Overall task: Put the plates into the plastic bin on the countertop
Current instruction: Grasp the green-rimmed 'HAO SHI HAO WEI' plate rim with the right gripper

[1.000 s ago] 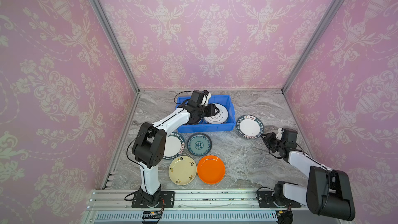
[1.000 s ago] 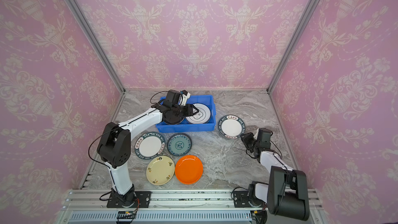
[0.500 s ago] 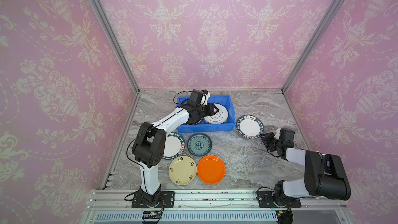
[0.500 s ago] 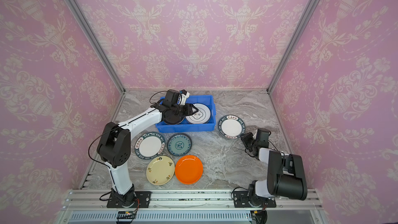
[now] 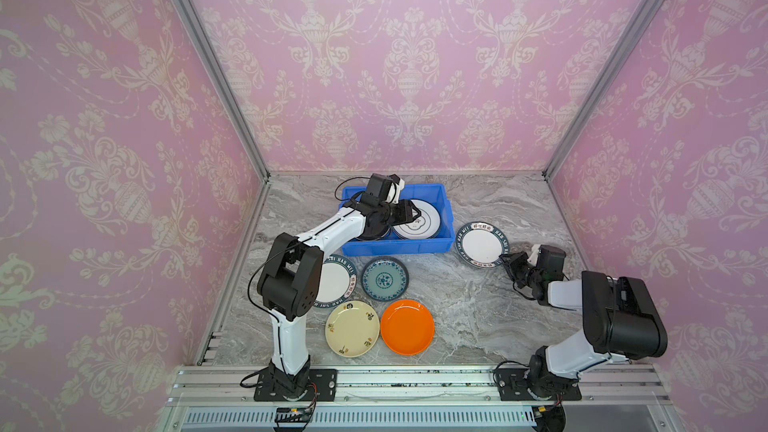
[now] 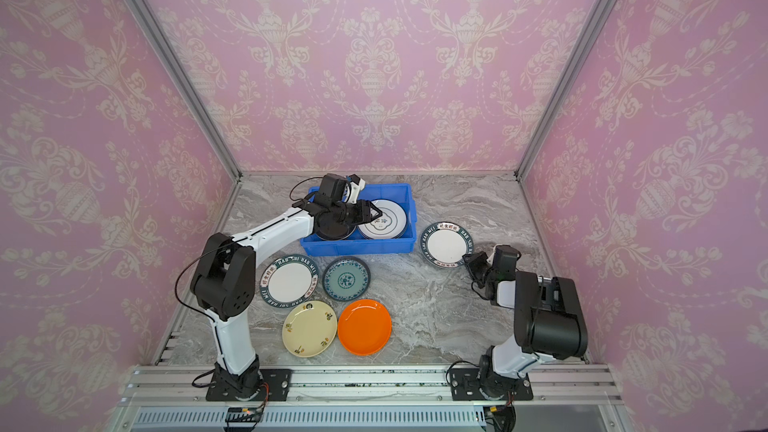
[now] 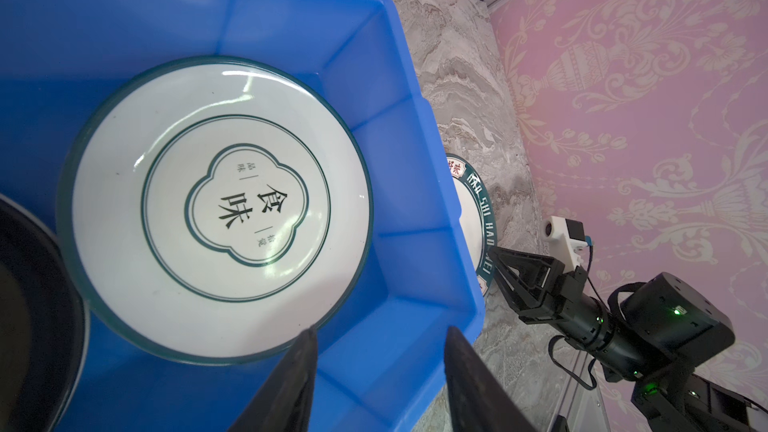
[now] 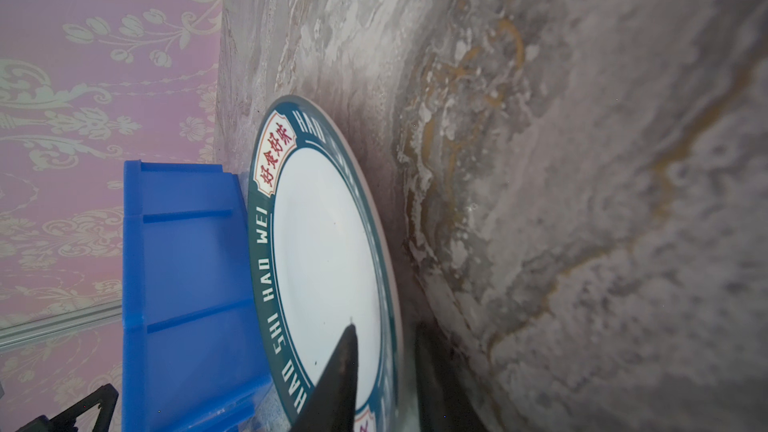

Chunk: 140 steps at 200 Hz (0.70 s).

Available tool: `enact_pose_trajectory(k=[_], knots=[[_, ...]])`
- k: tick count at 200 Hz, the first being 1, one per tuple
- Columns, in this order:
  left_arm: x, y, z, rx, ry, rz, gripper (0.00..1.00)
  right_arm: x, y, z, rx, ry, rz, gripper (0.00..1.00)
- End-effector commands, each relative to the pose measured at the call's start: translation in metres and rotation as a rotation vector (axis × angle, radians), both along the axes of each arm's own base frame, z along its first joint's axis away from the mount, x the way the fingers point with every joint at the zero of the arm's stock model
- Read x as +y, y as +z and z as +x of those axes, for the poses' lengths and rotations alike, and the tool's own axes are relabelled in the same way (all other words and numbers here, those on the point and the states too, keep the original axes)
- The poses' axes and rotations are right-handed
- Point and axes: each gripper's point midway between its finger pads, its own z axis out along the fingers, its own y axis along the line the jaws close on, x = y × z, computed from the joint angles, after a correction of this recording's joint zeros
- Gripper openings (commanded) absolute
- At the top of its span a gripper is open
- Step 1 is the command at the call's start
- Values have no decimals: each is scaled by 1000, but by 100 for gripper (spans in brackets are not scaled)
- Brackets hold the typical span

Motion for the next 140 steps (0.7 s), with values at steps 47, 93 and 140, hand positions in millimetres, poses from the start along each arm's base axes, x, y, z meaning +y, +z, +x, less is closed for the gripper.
enact_pose_trajectory(k=[47,93,140], knots=[[4,-4,4,15,15,-22,51,-5,-21,-7,74,-40,15,22],[4,-3,4,12,20,-38,51,-4,-22,-6,73,-45,28,12],[8,-1,3,5,27,-30,51,-6,-16,-7,57,-54,19,0]])
